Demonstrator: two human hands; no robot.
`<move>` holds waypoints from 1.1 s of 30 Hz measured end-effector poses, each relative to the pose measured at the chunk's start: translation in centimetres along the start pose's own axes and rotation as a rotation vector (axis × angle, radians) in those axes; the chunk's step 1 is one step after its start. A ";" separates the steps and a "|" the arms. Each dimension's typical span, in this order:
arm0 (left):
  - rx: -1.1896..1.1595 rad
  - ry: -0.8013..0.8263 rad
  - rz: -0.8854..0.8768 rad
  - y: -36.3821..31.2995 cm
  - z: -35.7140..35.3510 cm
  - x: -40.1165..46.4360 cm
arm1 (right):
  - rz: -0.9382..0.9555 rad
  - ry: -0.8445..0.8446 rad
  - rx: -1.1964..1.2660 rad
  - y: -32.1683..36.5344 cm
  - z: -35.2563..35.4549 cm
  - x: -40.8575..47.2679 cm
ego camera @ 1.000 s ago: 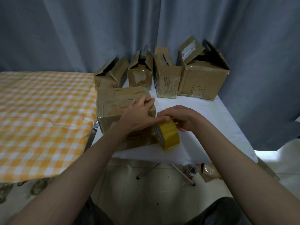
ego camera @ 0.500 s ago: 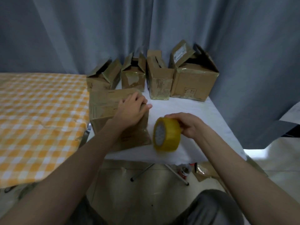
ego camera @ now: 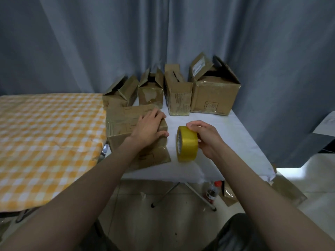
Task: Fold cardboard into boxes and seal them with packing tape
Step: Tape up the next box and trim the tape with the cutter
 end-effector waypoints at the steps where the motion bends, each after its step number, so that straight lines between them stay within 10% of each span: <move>1: -0.099 0.013 0.050 -0.1 0.5 0.2 | 0.022 0.011 0.001 0.0 0.0 0.0; 16: -0.565 0.043 0.144 -5.6 1.9 1.2 | 0.192 -0.051 -0.014 -1.0 1.1 -1.0; 33: -0.302 -0.213 0.092 -8.4 2.5 0.1 | 0.276 0.112 -0.130 -2.4 1.4 -2.6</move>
Point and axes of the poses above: each hand's wrist, its own x-axis towards the middle knuckle, its own z-axis out of the back of the hand, y = z × x, the point moved 1 cm from there along x, towards the middle knuckle, and after that the axes turned 11 degrees about -y, right-handed, at the moved point
